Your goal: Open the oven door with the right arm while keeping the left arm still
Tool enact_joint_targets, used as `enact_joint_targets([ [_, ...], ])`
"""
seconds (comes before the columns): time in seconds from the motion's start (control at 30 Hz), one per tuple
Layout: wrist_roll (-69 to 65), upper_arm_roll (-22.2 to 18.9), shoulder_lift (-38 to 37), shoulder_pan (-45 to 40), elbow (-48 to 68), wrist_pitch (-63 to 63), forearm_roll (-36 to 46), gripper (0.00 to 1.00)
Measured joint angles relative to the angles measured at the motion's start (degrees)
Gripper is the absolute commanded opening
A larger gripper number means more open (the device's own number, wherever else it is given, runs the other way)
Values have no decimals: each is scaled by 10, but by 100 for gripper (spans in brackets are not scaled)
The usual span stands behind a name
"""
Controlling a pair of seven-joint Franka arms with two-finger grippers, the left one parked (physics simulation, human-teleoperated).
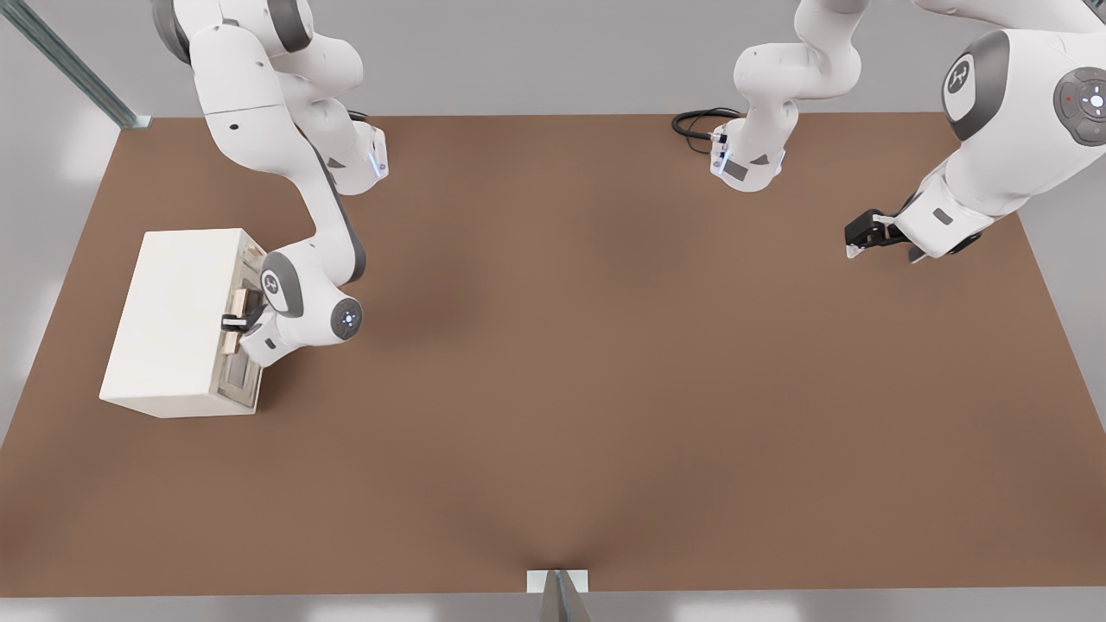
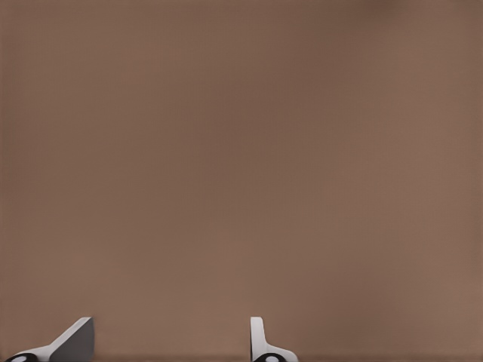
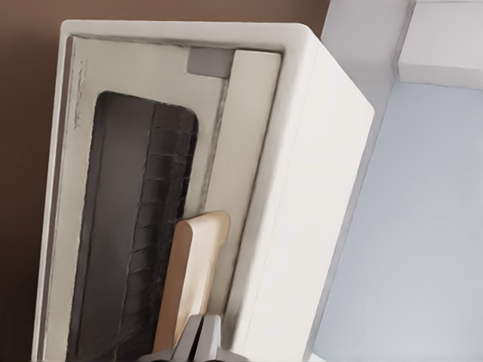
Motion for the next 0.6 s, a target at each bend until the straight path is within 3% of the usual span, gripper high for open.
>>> enact_joint_targets([
  [0.33, 2, 7, 2, 23, 56, -5, 24, 21],
  [0.4, 1, 7, -4, 33, 100, -14, 75, 21],
  [0.5, -18, 8, -47, -11, 198, -44, 261, 21],
  [0.53, -29, 6, -45, -28, 269, -68, 325, 100],
  [0.6, -50, -3, -59, -38, 367, -110, 408, 100],
])
